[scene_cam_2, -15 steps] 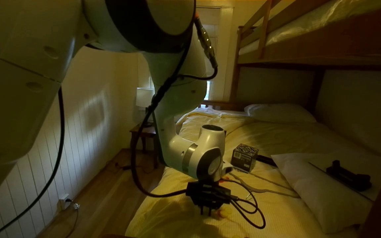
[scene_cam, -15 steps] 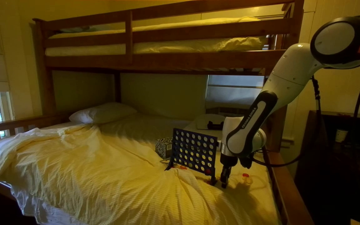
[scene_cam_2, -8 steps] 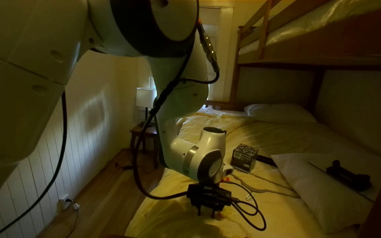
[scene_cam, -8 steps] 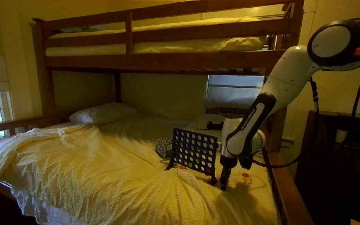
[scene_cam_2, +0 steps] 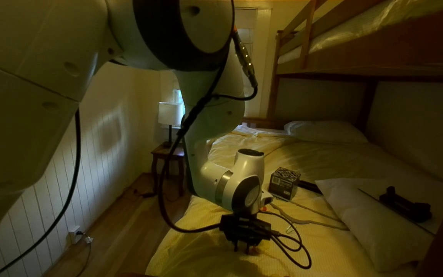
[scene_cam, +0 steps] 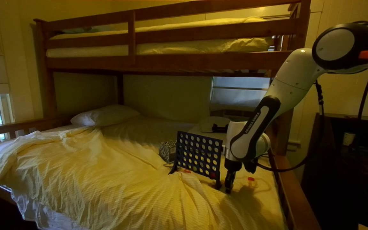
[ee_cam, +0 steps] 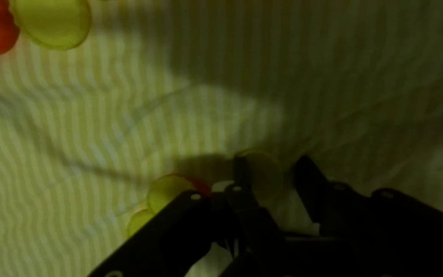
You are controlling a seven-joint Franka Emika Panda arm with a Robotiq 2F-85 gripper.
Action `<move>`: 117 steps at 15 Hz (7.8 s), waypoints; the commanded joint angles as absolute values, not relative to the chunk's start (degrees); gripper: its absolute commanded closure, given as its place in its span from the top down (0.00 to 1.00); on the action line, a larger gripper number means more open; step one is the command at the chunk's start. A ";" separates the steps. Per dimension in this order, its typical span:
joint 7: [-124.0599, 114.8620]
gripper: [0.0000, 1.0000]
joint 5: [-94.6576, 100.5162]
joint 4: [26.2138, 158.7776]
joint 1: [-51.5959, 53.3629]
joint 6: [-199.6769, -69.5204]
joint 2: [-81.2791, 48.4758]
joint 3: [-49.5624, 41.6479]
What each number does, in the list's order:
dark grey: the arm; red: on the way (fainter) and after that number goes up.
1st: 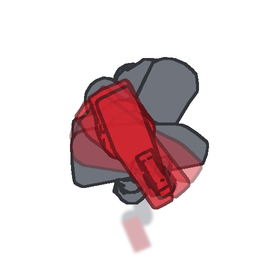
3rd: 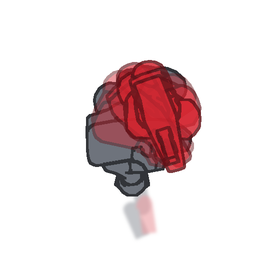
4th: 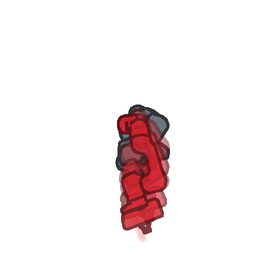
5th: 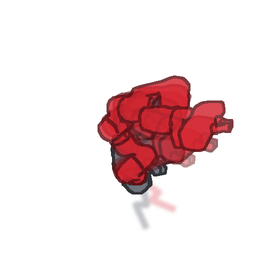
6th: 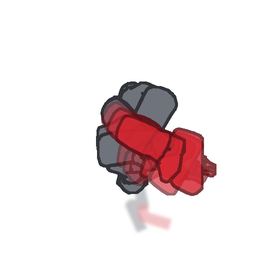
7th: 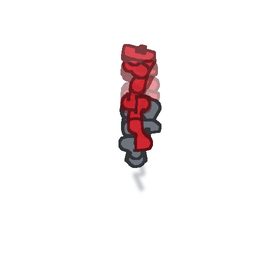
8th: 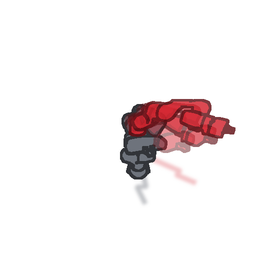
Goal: Pick up the object from the bed and put it in the blue object
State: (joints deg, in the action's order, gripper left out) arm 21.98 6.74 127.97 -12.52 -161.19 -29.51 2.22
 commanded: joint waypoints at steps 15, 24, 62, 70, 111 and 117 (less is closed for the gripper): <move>22.49 0.02 4.43 131.01 -14.63 -157.94 -25.11 2.73; 24.64 0.02 -1.35 139.96 -17.07 -158.32 -14.17 2.89; 36.90 0.08 -9.54 142.11 -3.00 -147.60 14.04 -10.13; 38.68 0.02 -11.84 139.85 -1.70 -146.98 14.49 -11.38; 41.48 0.02 -18.21 128.17 -0.47 -138.62 8.09 -11.16; 41.86 0.02 -18.60 124.55 -0.40 -137.44 5.70 -10.75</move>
